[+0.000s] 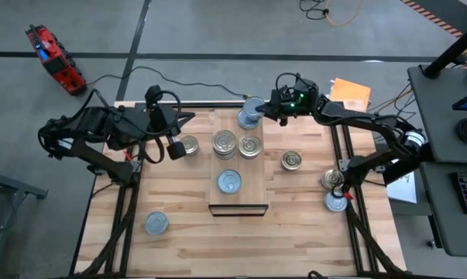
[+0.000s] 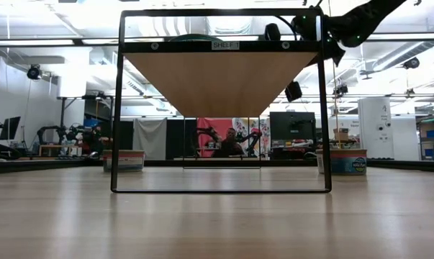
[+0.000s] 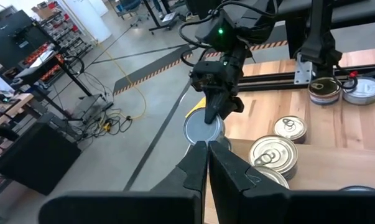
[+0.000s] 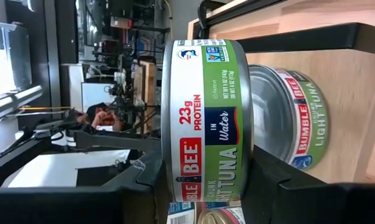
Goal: Stack canned seafood by type on shelf
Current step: Stack the green tuna can on top of the green tuna can on the shelf, then stack the blue-pink tuna can on top of the blue-pink tuna can on the shelf aligned with the other blue-pink tuna can
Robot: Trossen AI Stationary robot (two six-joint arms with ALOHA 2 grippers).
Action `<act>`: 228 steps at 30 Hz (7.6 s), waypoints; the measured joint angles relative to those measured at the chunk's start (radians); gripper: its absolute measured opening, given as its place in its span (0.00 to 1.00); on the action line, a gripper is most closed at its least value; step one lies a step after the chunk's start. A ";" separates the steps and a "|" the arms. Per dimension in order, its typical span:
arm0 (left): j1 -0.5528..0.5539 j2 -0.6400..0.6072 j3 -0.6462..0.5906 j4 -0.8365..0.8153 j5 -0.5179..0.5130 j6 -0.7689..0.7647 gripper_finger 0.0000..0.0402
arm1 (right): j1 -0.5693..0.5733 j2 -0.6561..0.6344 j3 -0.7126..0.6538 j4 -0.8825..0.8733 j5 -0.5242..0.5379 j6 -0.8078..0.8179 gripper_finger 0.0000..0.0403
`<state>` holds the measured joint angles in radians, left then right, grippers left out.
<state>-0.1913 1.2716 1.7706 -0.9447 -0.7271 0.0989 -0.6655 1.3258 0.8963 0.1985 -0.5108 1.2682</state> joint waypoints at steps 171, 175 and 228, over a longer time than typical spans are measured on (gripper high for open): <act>0.050 0.070 0.000 0.031 0.267 -0.462 0.00 | 0.613 -0.214 0.231 -1.217 0.565 -0.406 0.47; 0.041 0.070 0.000 0.031 0.268 -0.504 0.00 | 0.642 -0.214 0.112 -1.210 0.574 -0.344 0.40; -0.081 0.149 0.000 0.230 0.255 -0.554 0.00 | 1.087 -0.212 -0.311 -0.781 0.703 0.230 0.03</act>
<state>-0.2721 1.4204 1.7702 -0.7151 -0.4721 -0.4553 0.4211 1.1137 0.5854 -0.5827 0.1924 1.4984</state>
